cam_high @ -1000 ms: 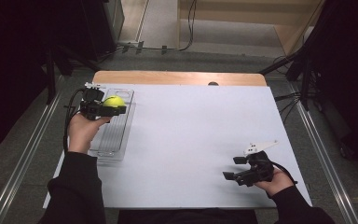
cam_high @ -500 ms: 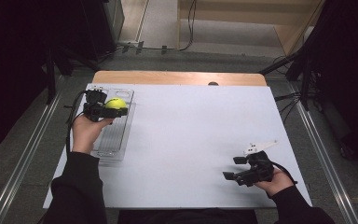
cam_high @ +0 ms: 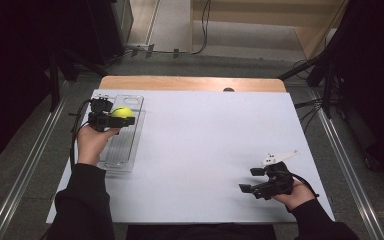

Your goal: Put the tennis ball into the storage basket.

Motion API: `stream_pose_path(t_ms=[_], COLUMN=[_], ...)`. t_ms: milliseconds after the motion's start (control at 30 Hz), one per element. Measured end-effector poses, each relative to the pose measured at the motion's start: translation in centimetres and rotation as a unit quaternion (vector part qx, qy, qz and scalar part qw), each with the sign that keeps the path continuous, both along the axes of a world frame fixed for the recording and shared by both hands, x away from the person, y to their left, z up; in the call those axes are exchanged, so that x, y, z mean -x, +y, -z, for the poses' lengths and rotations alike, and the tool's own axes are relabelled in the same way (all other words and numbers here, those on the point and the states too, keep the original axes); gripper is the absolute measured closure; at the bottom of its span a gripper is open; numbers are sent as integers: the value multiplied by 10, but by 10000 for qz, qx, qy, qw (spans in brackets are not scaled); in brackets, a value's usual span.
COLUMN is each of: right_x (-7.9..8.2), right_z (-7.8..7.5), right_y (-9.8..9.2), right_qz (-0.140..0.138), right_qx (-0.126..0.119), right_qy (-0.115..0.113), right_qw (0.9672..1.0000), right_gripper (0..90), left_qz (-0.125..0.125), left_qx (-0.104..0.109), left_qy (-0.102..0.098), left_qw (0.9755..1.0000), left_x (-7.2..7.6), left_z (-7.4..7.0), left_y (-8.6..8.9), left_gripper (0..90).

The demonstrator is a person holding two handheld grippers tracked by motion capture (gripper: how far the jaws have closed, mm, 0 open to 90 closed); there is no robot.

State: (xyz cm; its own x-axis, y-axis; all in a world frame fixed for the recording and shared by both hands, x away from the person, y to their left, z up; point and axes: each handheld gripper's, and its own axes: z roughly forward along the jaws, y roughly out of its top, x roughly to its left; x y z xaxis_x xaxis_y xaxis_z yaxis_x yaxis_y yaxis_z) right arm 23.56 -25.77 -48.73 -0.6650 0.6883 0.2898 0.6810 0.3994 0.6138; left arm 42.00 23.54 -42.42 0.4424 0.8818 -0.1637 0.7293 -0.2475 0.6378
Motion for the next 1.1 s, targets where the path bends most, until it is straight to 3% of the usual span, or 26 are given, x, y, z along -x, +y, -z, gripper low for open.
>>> stream_pose_path(t_ms=[667, 767, 867, 1100], right_x=[0, 0, 0, -1], right_z=[0, -1, 0, 0], right_y=[0, 0, 0, 0], right_qz=[-4, -5, -10, -18], right_qx=[-3, -4, -8, -20], right_qy=[-4, 3, 8, 1], right_qw=[10000, 10000, 10000, 10000], right_gripper=[180, 180, 181, 181], left_qz=[-21, -39, -57, 41], left_qx=[54, 226, 365, 528], left_qy=[98, 126, -3, -67], left_qw=[9999, 9997, 9993, 9986], left_x=[-1, -1, 1, 5], left_z=[2, -1, -7, -19], left_y=[1, 2, 3, 5], left_gripper=[258, 200, 199, 198])
